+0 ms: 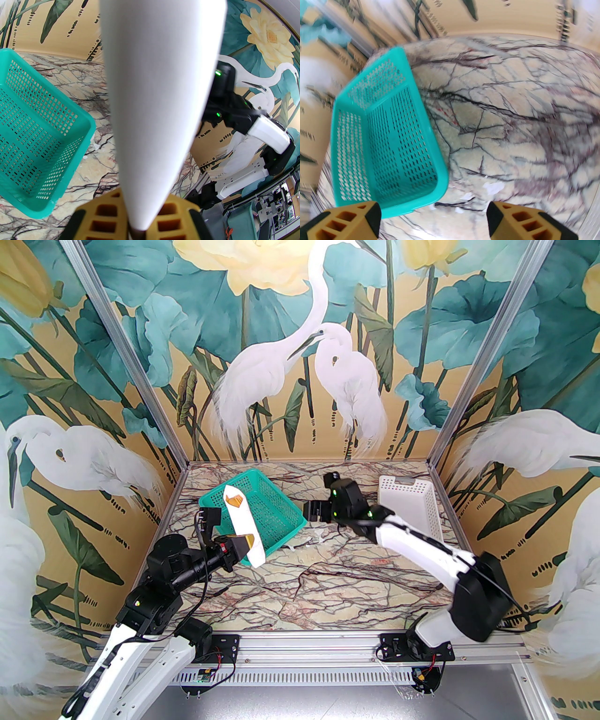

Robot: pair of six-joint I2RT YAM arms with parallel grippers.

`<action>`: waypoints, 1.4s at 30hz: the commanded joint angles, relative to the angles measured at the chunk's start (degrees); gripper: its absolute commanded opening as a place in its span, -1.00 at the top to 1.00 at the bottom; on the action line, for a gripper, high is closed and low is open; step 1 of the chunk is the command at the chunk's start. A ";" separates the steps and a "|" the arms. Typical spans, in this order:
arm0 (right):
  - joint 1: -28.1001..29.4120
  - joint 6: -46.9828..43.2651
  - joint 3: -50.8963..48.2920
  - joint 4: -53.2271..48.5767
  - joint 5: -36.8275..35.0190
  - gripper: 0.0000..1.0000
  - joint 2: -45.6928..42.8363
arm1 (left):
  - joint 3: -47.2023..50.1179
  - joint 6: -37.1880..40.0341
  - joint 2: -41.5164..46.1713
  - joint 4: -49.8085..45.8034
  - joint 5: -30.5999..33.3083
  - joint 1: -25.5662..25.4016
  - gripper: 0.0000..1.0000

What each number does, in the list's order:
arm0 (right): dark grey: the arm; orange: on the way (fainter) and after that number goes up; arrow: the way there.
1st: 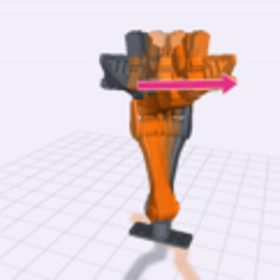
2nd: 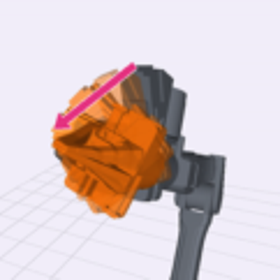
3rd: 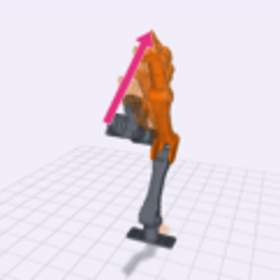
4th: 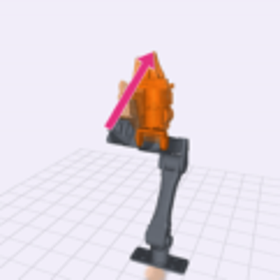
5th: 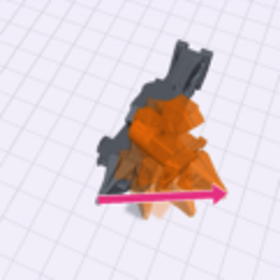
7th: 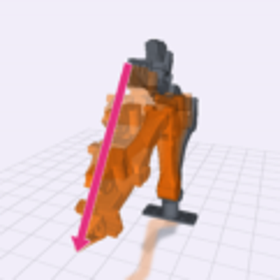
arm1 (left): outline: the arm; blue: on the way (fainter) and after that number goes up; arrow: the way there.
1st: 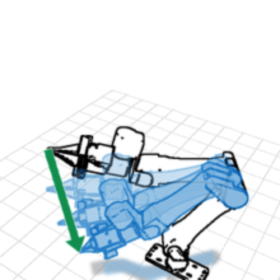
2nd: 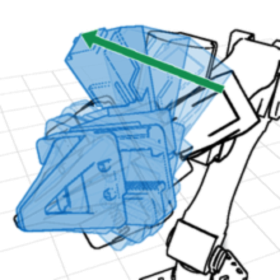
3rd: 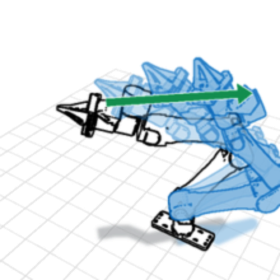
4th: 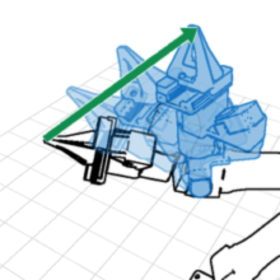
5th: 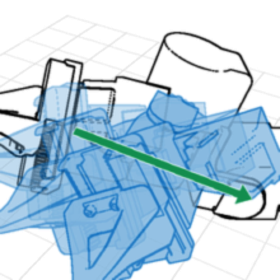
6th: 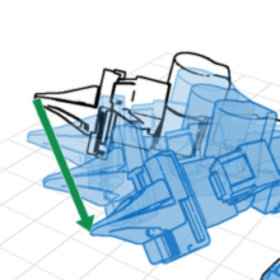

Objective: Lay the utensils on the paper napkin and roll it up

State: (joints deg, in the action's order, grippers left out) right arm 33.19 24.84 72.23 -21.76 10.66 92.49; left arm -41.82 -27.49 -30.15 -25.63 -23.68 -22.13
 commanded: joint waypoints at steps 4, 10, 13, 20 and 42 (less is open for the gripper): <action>-2.69 -9.49 13.22 -11.13 11.66 -0.54 14.95 | 0.35 -0.91 0.75 0.51 0.40 0.26 1.00; -1.86 -6.18 20.75 -9.97 14.95 -0.49 23.07 | 0.16 -0.38 0.73 -0.15 0.91 0.26 1.00; -1.38 -5.36 24.55 -10.64 15.66 -0.43 26.65 | 0.25 -0.16 0.47 -0.22 1.05 0.33 1.00; -0.58 -4.90 29.55 -12.00 15.37 -0.05 30.65 | -0.10 0.72 0.06 -0.92 1.79 0.27 1.00; 1.40 7.44 5.24 0.42 8.02 0.68 12.16 | 5.13 -5.88 -3.86 9.44 0.94 0.30 1.00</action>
State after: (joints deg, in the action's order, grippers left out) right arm 33.71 27.77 81.71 -25.06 22.63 109.38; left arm -37.08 -31.31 -32.60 -20.34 -22.81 -22.13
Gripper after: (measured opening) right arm 0.164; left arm 0.133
